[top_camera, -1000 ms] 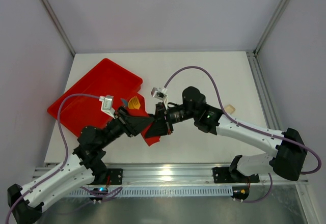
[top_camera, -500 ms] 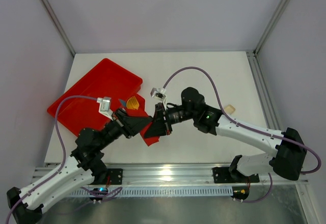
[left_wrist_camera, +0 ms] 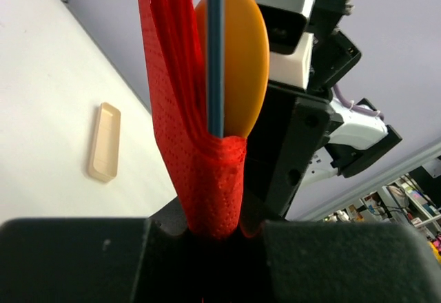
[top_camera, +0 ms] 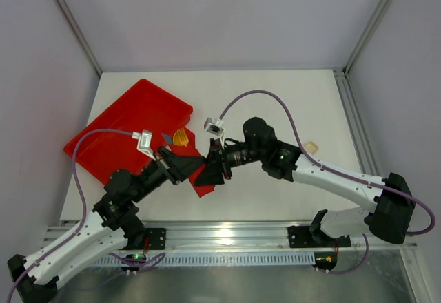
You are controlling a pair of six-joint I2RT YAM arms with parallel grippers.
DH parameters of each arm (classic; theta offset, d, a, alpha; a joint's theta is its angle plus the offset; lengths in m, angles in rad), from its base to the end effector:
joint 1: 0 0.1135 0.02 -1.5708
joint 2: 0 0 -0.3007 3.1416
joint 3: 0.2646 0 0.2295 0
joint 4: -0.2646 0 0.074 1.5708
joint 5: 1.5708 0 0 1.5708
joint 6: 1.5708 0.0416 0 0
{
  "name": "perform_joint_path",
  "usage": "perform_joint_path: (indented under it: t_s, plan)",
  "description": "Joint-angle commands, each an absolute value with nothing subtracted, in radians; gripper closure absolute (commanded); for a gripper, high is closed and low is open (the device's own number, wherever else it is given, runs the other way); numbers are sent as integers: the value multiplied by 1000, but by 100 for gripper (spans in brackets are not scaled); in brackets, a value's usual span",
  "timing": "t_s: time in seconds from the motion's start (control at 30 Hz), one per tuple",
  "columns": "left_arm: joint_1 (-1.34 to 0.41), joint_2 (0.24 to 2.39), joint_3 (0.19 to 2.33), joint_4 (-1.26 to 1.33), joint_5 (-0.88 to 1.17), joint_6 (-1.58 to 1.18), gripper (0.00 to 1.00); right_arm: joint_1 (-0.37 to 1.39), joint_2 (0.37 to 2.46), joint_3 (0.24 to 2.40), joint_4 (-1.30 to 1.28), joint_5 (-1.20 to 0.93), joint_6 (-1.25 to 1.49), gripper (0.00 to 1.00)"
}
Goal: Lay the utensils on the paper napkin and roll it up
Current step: Roll the napkin.
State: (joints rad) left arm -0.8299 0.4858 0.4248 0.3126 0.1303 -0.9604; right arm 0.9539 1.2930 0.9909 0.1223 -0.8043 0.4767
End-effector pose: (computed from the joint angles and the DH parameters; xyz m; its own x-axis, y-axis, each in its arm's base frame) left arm 0.0571 -0.0704 0.3290 -0.5728 -0.5776 -0.5817 0.6057 0.1799 -0.7751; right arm 0.1306 0.2360 0.3757 -0.5397 -0.2107 -0.8151 -0.8195 -0.0902 0.5659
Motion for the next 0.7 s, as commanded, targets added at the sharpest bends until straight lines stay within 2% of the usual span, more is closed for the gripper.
perform_joint_path:
  t_s: [0.0, 0.1, 0.27, 0.43, 0.67]
  plan:
    - [-831, 471, 465, 210, 109, -931, 100, 948, 1281, 1051, 107, -746, 414, 60]
    - [-831, 456, 477, 152, 83, -913, 100, 940, 1275, 1048, 88, -726, 410, 46]
    - [-831, 436, 529, 14, 37, -855, 100, 928, 1250, 1048, 8, -660, 382, 34]
    - [-828, 462, 646, -294, -75, -730, 100, 904, 1203, 1057, -179, -488, 347, 32]
    - [-755, 645, 827, -558, -121, -617, 100, 874, 1105, 996, -270, -436, 338, 32]
